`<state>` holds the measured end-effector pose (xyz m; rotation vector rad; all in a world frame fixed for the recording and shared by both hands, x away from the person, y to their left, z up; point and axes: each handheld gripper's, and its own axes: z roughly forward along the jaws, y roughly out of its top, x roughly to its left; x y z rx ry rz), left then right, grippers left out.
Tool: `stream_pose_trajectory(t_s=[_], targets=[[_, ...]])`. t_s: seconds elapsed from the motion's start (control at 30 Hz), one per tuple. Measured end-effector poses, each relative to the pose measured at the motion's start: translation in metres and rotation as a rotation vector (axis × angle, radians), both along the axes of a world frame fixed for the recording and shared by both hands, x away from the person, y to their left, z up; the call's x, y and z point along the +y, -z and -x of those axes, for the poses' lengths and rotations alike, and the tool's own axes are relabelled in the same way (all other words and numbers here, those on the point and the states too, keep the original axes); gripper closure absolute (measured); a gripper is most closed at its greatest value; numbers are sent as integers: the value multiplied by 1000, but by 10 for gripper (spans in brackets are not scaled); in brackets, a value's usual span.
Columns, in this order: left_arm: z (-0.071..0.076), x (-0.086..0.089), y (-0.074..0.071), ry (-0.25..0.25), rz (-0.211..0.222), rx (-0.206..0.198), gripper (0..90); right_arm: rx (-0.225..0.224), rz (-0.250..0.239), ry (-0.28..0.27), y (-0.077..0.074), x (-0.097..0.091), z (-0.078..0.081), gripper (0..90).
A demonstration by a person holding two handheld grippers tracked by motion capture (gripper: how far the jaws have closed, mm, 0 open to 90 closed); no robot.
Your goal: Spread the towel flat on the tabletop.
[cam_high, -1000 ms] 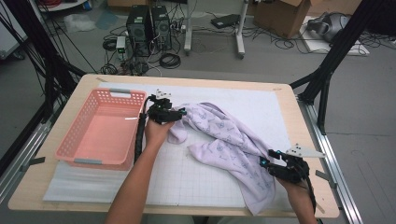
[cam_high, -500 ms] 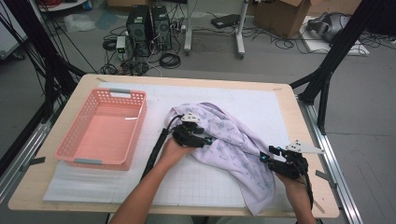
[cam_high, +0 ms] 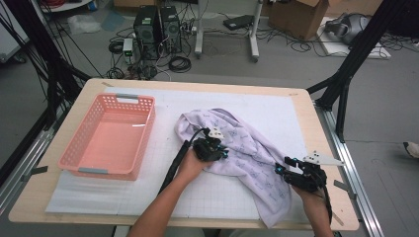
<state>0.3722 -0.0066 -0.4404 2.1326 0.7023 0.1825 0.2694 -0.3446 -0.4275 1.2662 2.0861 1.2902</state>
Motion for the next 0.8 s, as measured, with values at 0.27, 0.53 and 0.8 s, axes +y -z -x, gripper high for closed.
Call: stream_pose_trajectory(t_s=[0.27, 0.53, 0.8], targets=[[27, 70, -2, -111, 68, -10, 832, -2, -8, 10, -2, 0, 1, 477], [59, 130, 4, -173, 123, -4, 831, -8, 12, -5, -6, 9, -9, 488], [68, 131, 4, -150, 151, -9, 824, -12, 33, -140, -11, 68, -37, 528]])
